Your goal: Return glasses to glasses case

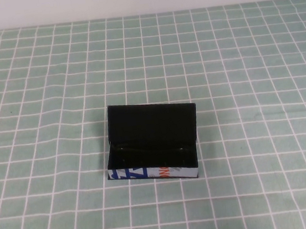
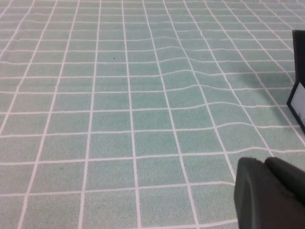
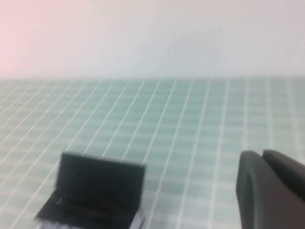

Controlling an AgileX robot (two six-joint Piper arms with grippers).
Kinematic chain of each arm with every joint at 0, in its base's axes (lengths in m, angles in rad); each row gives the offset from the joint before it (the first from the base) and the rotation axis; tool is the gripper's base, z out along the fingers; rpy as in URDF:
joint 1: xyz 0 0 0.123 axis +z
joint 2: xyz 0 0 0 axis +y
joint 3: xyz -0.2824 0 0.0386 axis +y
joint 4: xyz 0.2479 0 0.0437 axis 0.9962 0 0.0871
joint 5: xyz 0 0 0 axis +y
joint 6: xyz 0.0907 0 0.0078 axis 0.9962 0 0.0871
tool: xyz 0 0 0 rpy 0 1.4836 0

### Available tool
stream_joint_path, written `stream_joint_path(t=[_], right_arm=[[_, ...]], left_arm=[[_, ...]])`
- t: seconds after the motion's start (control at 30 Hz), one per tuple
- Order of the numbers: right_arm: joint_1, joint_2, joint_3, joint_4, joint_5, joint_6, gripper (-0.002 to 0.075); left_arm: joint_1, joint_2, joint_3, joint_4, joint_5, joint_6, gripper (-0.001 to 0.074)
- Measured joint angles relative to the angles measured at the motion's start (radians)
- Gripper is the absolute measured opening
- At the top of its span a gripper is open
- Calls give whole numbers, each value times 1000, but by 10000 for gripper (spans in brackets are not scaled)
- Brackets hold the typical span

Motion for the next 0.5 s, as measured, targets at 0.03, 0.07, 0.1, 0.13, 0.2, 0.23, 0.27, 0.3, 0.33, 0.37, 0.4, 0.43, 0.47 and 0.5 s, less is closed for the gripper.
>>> stream_joint_path(t=[0.03,0.07,0.1,0.13,0.2,0.23,0.27,0.3,0.33,0.37,0.4,0.43,0.47,0.5], right_arm=[[0,0,0,14,21,0,-11],[0,0,1,24,41,2,-11],[0,-2,1,31,59,2,-11],[0,-2,2,39,77,2,-11],[0,-2,2,47,107,2,-11],[0,-2,2,46,122,2,-11],[0,-2,2,46,134,2,-11],[0,-2,2,46,148,2,-11],[0,-2,2,46,160,2,-11],[0,-2,2,46,170,2,-11],[0,-2,2,46,180,2,-11],[0,-2,2,46,189,2,-11],[0,-2,2,46,196,2,-11],[0,-2,2,46,204,2,-11]], left_arm=[[0,0,0,0,0,0,-4],[0,0,0,0,0,0,-4],[0,0,0,0,0,0,-4],[0,0,0,0,0,0,-4],[0,0,0,0,0,0,-4],[0,0,0,0,0,0,-4],[0,0,0,0,0,0,-4],[0,0,0,0,0,0,-4],[0,0,0,0,0,0,-4],[0,0,0,0,0,0,-4],[0,0,0,0,0,0,-4],[0,0,0,0,0,0,-4],[0,0,0,0,0,0,-4],[0,0,0,0,0,0,-4]])
